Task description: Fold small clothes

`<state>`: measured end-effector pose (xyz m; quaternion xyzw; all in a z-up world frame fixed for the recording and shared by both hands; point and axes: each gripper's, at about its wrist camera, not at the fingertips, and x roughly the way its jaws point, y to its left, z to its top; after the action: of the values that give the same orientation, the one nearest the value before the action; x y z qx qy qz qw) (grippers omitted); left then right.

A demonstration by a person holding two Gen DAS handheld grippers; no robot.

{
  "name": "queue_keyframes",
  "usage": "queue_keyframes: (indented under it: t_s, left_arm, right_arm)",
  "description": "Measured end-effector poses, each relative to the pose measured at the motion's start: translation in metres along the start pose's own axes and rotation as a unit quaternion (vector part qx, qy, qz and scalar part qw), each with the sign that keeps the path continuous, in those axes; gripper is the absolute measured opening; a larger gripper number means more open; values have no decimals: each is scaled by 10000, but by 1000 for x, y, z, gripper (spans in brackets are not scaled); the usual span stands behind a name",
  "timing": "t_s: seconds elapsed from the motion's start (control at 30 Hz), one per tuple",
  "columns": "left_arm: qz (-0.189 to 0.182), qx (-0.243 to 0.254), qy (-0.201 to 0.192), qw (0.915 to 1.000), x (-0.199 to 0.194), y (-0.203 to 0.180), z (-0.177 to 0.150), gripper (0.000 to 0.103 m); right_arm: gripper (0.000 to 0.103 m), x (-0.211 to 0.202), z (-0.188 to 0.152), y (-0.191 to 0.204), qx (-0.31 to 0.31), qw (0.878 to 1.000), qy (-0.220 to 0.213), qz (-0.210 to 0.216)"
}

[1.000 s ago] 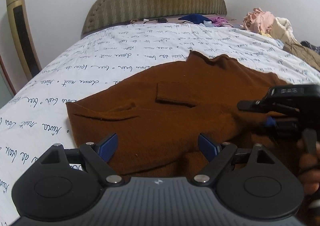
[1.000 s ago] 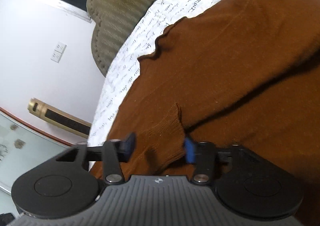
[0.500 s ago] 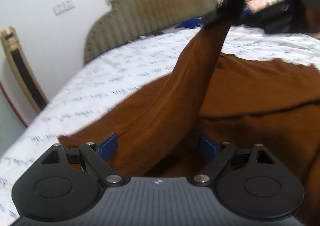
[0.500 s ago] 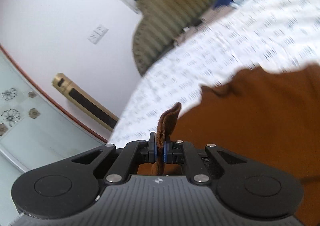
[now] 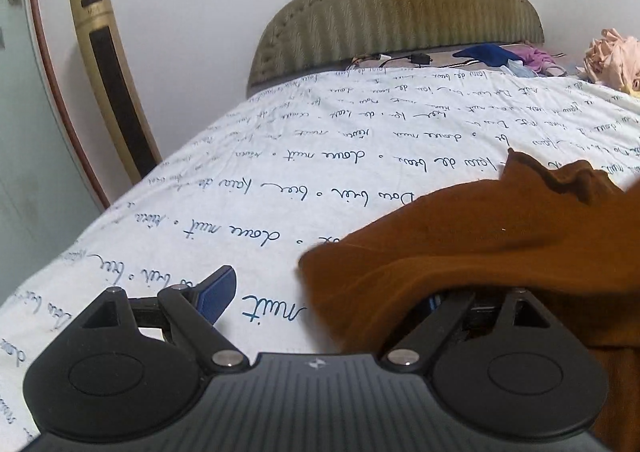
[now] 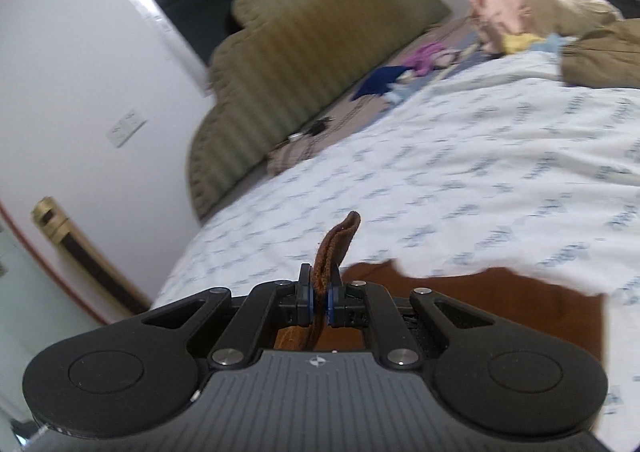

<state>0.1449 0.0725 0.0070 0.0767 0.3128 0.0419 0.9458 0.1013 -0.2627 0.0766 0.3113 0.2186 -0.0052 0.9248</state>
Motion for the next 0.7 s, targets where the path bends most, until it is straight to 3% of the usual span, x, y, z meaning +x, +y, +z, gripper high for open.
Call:
queue_keyframes:
  t_s: [0.33, 0.43, 0.5, 0.7]
  left_arm:
    - [-380, 229, 221, 9988, 6, 1, -19, 88]
    - [-373, 545, 179, 9977, 2, 7, -26, 88]
    - [-435, 752, 113, 9962, -1, 13, -31, 96]
    - [-547, 1009, -18, 9934, -10, 33, -42, 96]
  right_arm:
    - [12, -18, -43, -83, 241, 9971, 102, -719]
    - [12, -16, -58, -99, 354, 9962, 304, -734]
    - [12, -15, -66, -106, 411, 9955, 394, -763]
    - [12, -22, -76, -110, 507, 9954, 528, -613]
